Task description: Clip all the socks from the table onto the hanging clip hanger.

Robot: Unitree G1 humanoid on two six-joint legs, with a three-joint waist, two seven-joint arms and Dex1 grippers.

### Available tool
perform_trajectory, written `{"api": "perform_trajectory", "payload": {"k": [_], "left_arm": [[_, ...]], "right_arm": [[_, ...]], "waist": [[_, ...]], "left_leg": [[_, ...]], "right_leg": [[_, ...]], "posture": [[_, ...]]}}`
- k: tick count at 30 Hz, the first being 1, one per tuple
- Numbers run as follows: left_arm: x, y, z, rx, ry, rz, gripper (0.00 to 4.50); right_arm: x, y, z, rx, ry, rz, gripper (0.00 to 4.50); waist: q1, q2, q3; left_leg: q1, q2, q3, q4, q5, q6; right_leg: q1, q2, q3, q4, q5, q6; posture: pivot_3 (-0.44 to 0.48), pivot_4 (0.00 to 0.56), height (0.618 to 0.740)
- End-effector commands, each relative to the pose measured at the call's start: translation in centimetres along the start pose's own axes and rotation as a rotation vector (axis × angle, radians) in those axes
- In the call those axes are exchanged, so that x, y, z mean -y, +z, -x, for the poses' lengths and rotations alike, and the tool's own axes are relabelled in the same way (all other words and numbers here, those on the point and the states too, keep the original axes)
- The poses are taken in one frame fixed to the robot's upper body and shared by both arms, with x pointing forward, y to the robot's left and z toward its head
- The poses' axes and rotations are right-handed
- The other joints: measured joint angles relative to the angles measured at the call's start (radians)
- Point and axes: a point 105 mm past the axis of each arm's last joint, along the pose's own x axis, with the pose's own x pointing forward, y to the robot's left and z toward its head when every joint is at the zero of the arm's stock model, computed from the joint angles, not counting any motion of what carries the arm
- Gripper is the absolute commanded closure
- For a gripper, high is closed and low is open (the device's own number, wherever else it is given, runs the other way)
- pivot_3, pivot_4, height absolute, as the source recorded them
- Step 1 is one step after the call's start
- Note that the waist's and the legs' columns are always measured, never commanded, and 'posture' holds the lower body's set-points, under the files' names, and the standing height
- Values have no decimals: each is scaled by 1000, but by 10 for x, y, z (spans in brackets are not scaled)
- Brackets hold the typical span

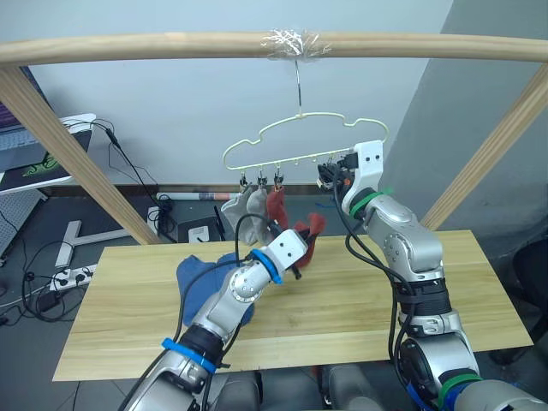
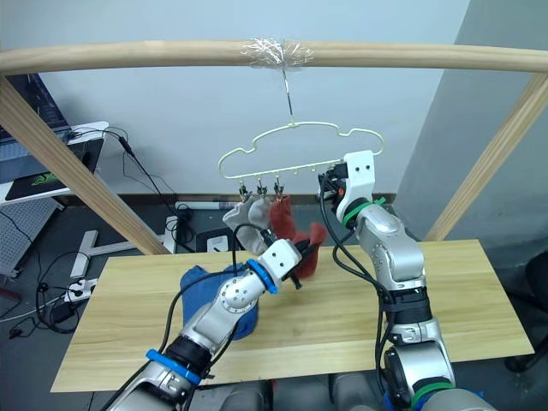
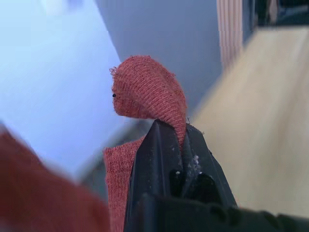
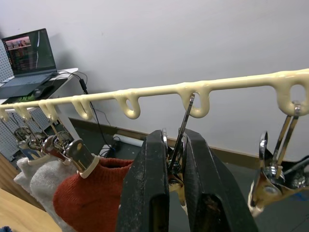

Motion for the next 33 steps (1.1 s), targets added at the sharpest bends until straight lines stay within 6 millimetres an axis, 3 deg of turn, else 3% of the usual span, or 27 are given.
{"api": "perform_trajectory", "payload": {"k": [1,18,33], "left_arm": [[-7,8,-7,47,41,-99,4500],[-14,6,-25,53,44,-182,4500],[-13,1,-29,31,7,-182,4500]], "right_arm": [[-4,19,5,68,15,-6,4426],[-11,11,10,28,50,-22,4426],[-13,6,12,4,55,-22,4426]], "waist": [[-2,0,0],[-2,0,0],[-2,0,0]], "left_leg": [[0,0,0,0,0,0],[-1,0,0,0,0,0],[-1,0,0,0,0,0]], "right_leg": [[0,0,0,0,0,0],[0,0,-1,0,0,0],[0,0,-1,0,0,0]], "posture": [[-97,175,737],[-101,178,737],[-104,179,737]]}}
